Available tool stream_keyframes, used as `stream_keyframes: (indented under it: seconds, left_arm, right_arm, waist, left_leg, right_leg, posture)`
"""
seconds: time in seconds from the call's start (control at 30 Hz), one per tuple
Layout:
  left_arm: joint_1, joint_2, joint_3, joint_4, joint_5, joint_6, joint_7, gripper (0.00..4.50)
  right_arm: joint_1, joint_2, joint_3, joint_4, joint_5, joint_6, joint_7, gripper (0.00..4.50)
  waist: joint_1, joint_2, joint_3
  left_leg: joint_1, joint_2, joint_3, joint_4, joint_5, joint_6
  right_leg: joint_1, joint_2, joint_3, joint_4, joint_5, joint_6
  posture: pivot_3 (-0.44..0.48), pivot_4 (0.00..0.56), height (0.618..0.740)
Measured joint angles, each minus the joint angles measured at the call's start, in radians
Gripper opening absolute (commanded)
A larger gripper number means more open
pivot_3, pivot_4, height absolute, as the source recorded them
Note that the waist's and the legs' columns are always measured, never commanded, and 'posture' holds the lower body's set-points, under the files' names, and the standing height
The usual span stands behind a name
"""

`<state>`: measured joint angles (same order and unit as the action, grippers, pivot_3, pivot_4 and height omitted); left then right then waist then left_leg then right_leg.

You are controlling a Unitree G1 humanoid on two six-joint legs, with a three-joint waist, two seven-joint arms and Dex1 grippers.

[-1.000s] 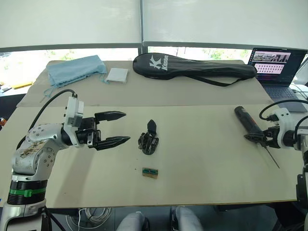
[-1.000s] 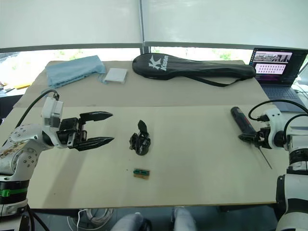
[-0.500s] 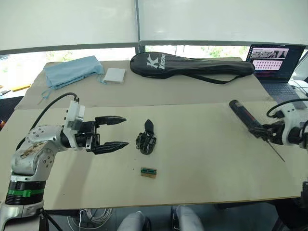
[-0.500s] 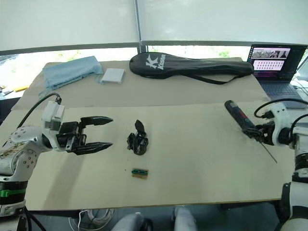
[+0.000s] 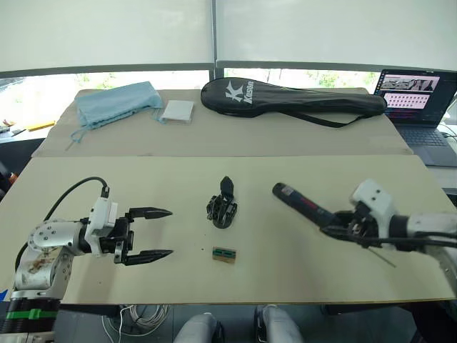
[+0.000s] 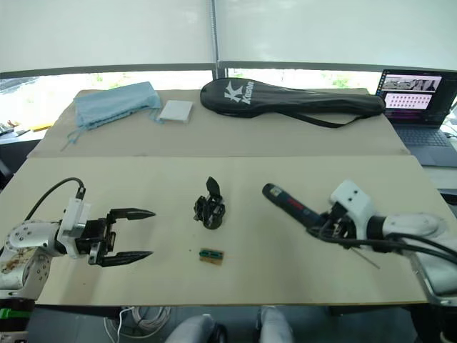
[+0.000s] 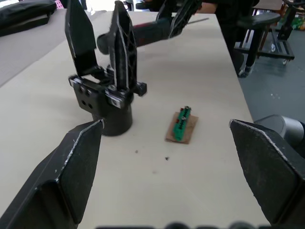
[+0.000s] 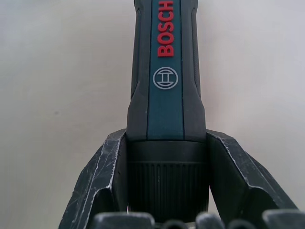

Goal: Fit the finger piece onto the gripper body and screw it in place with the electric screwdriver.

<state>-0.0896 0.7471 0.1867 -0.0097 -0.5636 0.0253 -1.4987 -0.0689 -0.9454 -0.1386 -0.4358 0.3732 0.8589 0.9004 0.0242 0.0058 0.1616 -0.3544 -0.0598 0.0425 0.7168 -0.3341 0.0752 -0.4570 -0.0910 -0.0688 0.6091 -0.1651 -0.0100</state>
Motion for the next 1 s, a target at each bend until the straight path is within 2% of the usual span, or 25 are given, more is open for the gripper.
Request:
stream_keyframes:
  seconds: [0.2, 0.4, 0.43, 0.57, 0.6, 0.7, 0.8, 0.9, 1.0]
  left_arm:
    - [0.02, -0.019, -0.024, -0.013, 0.022, -0.033, 0.007, 4.5]
    - [0.017, -0.027, -0.033, -0.014, 0.025, -0.036, 0.031, 4.5]
    - [0.017, -0.027, -0.033, -0.014, 0.025, -0.036, 0.035, 4.5]
    - [0.017, -0.027, -0.034, -0.017, 0.025, -0.035, 0.04, 4.5]
    - [0.017, -0.027, -0.034, -0.021, 0.024, -0.034, 0.041, 4.5]
    - [0.017, -0.027, -0.037, -0.038, 0.022, -0.03, 0.042, 4.5]
    - [0.018, -0.027, -0.046, -0.055, 0.013, -0.025, 0.04, 4.5]
    - [0.02, -0.036, -0.059, -0.074, 0.007, -0.021, 0.037, 4.5]
    - [0.023, -0.063, -0.066, -0.113, -0.027, 0.009, 0.055, 4.5]
  right_arm:
    - [0.037, 0.012, 0.085, -0.004, -0.071, -0.11, -0.031, 1.92]
    - [0.043, -0.007, 0.093, 0.011, -0.085, -0.15, -0.01, 1.92]
    - [0.043, -0.012, 0.094, 0.012, -0.085, -0.146, -0.007, 2.96]
    - [0.033, -0.013, 0.094, 0.014, -0.076, -0.133, -0.003, 4.36]
    - [0.022, -0.02, 0.094, 0.013, -0.073, -0.13, 0.005, 4.44]
    - [-0.042, -0.094, 0.09, -0.02, -0.035, -0.071, 0.049, 4.44]
    - [-0.148, -0.227, 0.11, -0.096, 0.042, 0.072, 0.128, 4.44]
    - [-0.307, -0.308, 0.221, -0.141, 0.074, 0.241, 0.161, 4.44]
    - [-0.508, -0.291, 0.393, -0.14, 0.073, 0.405, 0.155, 4.44]
  waist:
    - [-0.006, -0.001, 0.0]
    - [-0.011, -0.002, 0.0]
    - [-0.011, -0.003, -0.001]
    - [-0.01, -0.005, 0.0]
    - [-0.01, -0.005, 0.0]
    - [-0.011, -0.005, 0.0]
    - [-0.013, -0.005, 0.0]
    - [-0.013, -0.007, 0.0]
    - [-0.014, -0.007, 0.0]
  left_leg:
    - [0.001, 0.0, 0.0, 0.0, 0.001, 0.003]
    - [0.001, 0.001, 0.0, 0.0, 0.001, 0.003]
    - [0.001, 0.001, 0.0, 0.0, 0.001, 0.003]
    - [0.001, 0.001, 0.0, 0.0, 0.001, 0.004]
    - [0.001, 0.001, 0.0, 0.0, 0.001, 0.004]
    - [0.001, 0.001, 0.0, 0.0, 0.001, 0.004]
    - [0.001, 0.002, -0.001, -0.001, 0.001, 0.004]
    - [0.001, 0.003, -0.001, -0.001, -0.001, 0.007]
    - [0.0, 0.003, 0.0, 0.0, -0.002, 0.008]
  right_leg:
    - [0.0, 0.001, 0.0, 0.0, 0.0, 0.0]
    - [0.0, 0.001, 0.0, 0.0, 0.0, 0.0]
    - [0.0, 0.001, 0.0, 0.0, 0.0, 0.0]
    - [0.001, 0.001, 0.0, 0.0, 0.0, 0.0]
    - [0.001, 0.001, 0.0, 0.0, 0.0, 0.0]
    - [0.0, 0.001, 0.0, 0.0, 0.0, 0.0]
    - [0.0, 0.001, 0.0, -0.001, 0.0, 0.0]
    - [0.0, 0.001, 0.0, -0.001, 0.0, -0.001]
    - [-0.001, 0.001, 0.0, -0.002, 0.0, -0.001]
  posture:
    - [0.0, 0.15, 0.74]
    - [0.0, 0.15, 0.74]
    - [0.0, 0.15, 0.74]
    - [0.0, 0.15, 0.74]
    - [0.0, 0.15, 0.74]
    - [0.0, 0.15, 0.74]
    - [0.0, 0.15, 0.74]
    - [0.0, 0.15, 0.74]
    - [0.0, 0.15, 0.74]
